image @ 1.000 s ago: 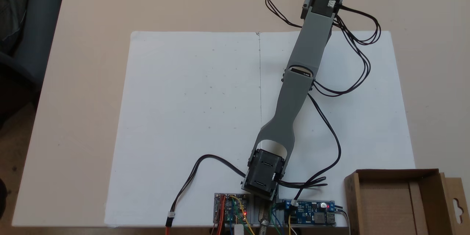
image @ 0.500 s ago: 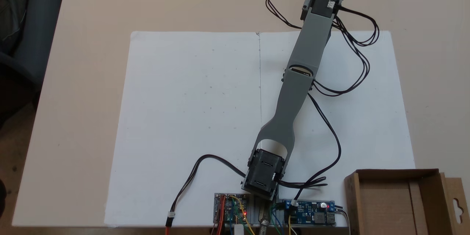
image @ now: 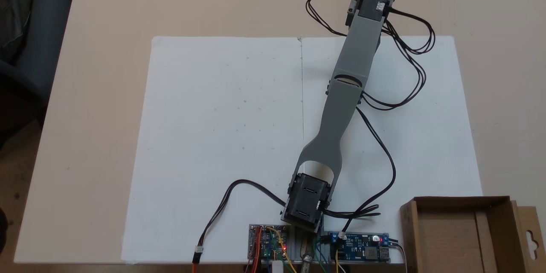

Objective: Grasp a green dice and put it in the bin.

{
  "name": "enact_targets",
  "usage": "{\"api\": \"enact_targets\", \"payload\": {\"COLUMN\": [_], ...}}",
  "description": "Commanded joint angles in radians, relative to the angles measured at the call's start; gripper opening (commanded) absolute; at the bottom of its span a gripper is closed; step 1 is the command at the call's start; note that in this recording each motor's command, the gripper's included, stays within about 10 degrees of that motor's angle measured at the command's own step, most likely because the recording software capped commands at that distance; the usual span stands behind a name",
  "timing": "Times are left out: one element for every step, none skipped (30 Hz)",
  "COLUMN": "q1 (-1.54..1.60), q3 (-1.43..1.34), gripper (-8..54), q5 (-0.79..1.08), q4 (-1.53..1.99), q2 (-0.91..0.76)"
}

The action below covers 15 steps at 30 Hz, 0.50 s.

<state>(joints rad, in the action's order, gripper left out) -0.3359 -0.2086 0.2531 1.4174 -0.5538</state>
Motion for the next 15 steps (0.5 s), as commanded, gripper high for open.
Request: {"api": "enact_targets", "payload": {"q1": [-0.009, -0.009, -0.009, -0.009, -0.009, -0.009, -0.009, -0.009, -0.009, -0.009, -0.006, -0.006, -0.005, -0.005, -0.005], "q3": [0.046, 0.046, 0.046, 0.046, 0.046, 0.046, 0.046, 0.046, 0.046, 0.046, 0.046, 0.046, 0.046, 0.046, 0.046], "gripper": [45.0, 45.0, 45.0, 45.0, 45.0, 45.1, 45.3, 45.4, 45.4, 45.4, 45.6, 45.7, 45.7, 45.8, 45.8], "q5": [-0.044, -0.035, -0.017, 0.005, 0.028, 0.051, 0.075, 0.095, 0.107, 0.121, 0.141, 0.152, 0.163, 0.169, 0.175], "q4": [-0.015, -0.012, -0.009, -0.008, -0.008, -0.008, -0.006, -0.006, -0.008, -0.008, -0.008, -0.008, -0.009, -0.014, -0.015], "q2": [-0.025, -0.025, -0.023, -0.023, -0.023, -0.023, -0.023, -0.023, -0.023, -0.023, -0.023, -0.021, -0.021, -0.021, -0.021]}}
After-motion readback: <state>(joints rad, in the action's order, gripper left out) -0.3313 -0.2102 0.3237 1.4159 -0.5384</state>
